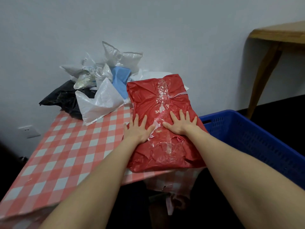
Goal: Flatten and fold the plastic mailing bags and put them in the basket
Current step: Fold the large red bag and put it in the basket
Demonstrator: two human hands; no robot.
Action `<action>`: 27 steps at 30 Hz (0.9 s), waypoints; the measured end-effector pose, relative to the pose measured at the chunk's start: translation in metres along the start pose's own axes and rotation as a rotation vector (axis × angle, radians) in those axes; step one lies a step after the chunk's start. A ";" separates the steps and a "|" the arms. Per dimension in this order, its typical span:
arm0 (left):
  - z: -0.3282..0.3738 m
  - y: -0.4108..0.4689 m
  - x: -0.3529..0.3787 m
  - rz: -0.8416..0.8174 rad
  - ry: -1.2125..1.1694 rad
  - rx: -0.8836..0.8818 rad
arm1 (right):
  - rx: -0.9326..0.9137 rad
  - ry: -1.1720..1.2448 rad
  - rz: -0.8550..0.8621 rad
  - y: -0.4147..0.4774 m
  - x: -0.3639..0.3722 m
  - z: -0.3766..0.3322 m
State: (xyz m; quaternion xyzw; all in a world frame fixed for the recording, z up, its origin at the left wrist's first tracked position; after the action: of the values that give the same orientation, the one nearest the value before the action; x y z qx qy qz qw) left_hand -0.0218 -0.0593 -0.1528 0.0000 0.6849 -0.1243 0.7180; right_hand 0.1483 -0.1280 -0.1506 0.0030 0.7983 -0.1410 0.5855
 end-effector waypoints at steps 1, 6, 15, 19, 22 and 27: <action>0.000 0.000 0.000 0.001 0.002 0.000 | -0.001 -0.003 0.003 0.000 0.000 0.000; -0.004 -0.004 -0.009 -0.041 -0.011 0.007 | -0.038 0.096 0.039 -0.011 -0.012 -0.001; 0.012 -0.059 -0.023 -0.029 -0.067 0.057 | -0.038 0.102 0.108 -0.062 -0.017 -0.012; 0.012 -0.080 -0.013 -0.028 -0.054 0.056 | -0.024 0.064 0.100 -0.084 -0.003 -0.017; 0.009 -0.090 0.005 -0.016 -0.067 0.049 | -0.003 0.046 0.110 -0.092 0.016 -0.015; 0.007 -0.091 0.013 0.073 -0.044 0.045 | 0.008 -0.007 0.145 -0.091 0.027 -0.012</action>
State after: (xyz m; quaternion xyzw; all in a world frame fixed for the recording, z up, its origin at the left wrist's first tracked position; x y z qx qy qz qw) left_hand -0.0307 -0.1506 -0.1496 0.0384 0.6655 -0.1132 0.7367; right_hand 0.1134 -0.2165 -0.1522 0.0626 0.7933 -0.1013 0.5971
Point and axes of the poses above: each hand's wrist, its own y-axis towards the middle knuckle, its own x-axis out of the palm, z = x × y, the point moved 4 cm from there along y, towards the middle knuckle, and after that the axes turned 15 degrees about -x, right-handed, at the moved point
